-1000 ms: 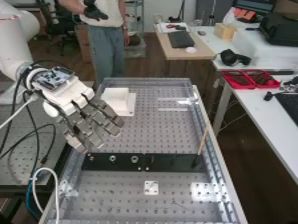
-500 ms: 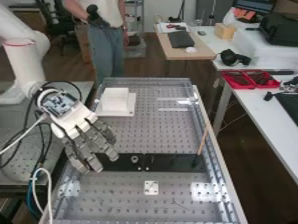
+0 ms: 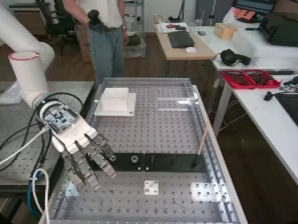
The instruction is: Grab the larger nut and place it in the white container
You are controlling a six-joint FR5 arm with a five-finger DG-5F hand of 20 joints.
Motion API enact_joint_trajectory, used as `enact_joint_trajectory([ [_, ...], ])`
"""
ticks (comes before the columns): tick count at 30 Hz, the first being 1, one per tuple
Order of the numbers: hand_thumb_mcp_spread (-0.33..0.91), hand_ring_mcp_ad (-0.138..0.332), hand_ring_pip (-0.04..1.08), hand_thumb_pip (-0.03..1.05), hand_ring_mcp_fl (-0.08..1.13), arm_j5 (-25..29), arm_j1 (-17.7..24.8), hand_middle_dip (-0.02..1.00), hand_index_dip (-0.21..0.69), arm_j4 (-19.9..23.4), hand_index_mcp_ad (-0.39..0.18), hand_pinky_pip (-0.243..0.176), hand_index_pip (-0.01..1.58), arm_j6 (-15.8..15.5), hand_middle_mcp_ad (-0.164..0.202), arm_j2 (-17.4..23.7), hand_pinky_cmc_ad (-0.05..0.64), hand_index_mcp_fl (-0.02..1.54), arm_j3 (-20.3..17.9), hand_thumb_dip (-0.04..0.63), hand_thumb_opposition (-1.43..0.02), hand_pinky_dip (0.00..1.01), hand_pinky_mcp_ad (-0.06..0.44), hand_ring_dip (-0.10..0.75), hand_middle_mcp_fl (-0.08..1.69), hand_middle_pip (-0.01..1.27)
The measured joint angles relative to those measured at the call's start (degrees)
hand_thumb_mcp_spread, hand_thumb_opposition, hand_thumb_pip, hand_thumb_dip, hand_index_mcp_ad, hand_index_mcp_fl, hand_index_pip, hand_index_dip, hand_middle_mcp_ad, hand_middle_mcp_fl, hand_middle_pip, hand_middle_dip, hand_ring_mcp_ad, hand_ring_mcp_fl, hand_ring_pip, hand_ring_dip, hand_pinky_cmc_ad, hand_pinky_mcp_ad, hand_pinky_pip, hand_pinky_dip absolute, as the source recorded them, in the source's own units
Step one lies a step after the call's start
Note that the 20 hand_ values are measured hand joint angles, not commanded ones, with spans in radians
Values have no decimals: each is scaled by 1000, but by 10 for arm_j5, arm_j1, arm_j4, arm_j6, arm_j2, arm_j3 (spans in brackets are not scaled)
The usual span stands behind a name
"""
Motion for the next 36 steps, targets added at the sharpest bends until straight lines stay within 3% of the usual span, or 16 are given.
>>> enact_joint_trajectory([
  [12,311,176,119,719,12,-26,-16,220,110,29,-93,-105,1552,-27,68,-18,380,19,4,236,-894,620,328,124,7,138],
  [25,311,176,145,721,5,-34,-28,220,110,12,-93,-105,1552,-8,72,-38,380,19,18,236,-894,620,328,124,9,136],
  [36,311,176,145,721,5,-34,-24,220,110,21,-93,-105,1552,-11,68,-48,380,19,18,236,-894,620,326,124,9,136],
])
